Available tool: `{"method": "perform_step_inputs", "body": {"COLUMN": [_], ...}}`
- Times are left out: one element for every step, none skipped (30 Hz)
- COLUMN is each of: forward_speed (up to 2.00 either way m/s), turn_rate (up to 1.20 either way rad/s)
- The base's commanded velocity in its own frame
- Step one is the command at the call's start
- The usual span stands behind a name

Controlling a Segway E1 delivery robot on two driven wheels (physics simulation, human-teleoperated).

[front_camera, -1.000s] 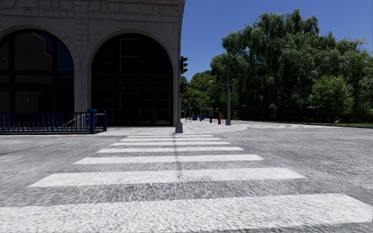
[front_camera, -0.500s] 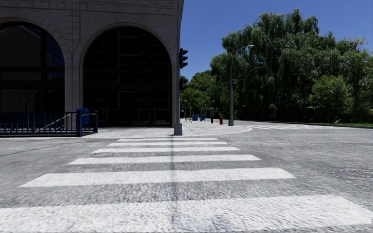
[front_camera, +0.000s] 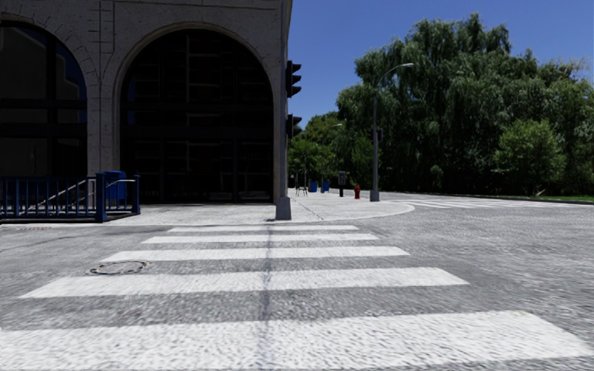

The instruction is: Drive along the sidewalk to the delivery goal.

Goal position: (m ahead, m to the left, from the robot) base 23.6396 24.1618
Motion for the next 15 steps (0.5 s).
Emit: {"method": "perform_step_inputs", "body": {"forward_speed": [2.0, 2.0, 2.0, 2.0, 2.0, 2.0, 2.0, 2.0, 2.0, 2.0, 2.0, 2.0, 2.0, 2.0, 2.0], "turn_rate": [0.0, 0.0, 0.0, 0.0, 0.0, 0.0, 0.0, 0.0, 0.0, 0.0, 0.0, 0.0, 0.0, 0.0, 0.0]}}
